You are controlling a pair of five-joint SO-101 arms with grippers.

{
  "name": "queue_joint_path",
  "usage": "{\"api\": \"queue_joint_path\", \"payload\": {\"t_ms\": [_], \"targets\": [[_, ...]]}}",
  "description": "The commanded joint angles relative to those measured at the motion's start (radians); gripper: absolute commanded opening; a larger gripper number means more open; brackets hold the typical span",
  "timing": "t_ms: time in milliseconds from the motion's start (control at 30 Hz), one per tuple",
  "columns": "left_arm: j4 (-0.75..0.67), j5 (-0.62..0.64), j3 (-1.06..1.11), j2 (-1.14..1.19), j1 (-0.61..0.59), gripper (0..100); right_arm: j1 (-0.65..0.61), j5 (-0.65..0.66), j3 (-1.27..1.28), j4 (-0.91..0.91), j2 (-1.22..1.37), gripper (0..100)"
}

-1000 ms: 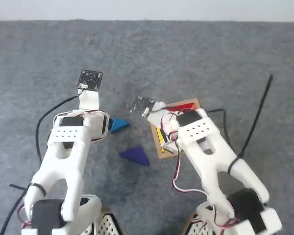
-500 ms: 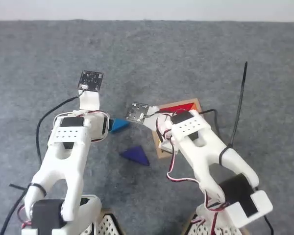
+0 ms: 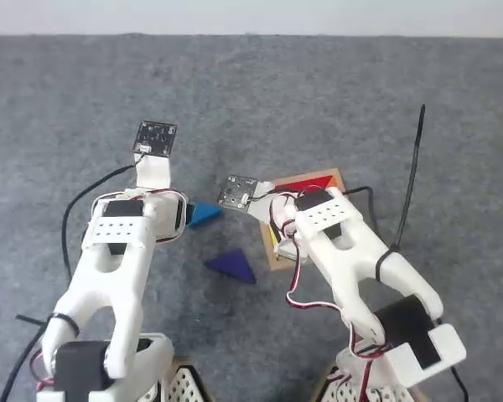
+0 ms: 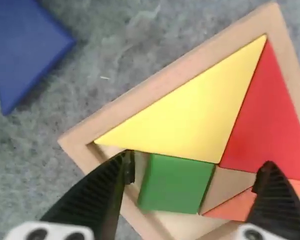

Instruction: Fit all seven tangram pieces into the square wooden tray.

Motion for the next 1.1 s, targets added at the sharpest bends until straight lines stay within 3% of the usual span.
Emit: {"api": "queue_joint_path", "payload": {"t_ms": [0, 267, 433, 700, 933, 1067], "targets": [[-0.018, 0.002, -0.01, -0.037, 0.003, 19, 0.01, 0.0, -0.018, 0.016, -0.113, 36.2], [-0.018, 0.002, -0.013, -0.035, 0.003, 19, 0.125, -0.15, 0.034, 0.094, -0.446, 36.2], [-0.014, -0.02, -0.015, -0.032, 0.005, 19, 0.242, -0.262, 0.221, 0.084, -0.596, 36.2], [0.259, -0.084, -0.168, -0.029, 0.094, 19, 0.452, -0.35, 0.437, 0.018, -0.679, 36.2], [0.267, -0.242, -0.217, -0.011, 0.117, 27, 0.504, -0.394, 0.56, -0.079, -0.685, 36.2], [0.279, -0.362, -0.323, 0.161, 0.114, 26, 0.513, -0.396, 0.569, -0.081, -0.682, 36.2]]}}
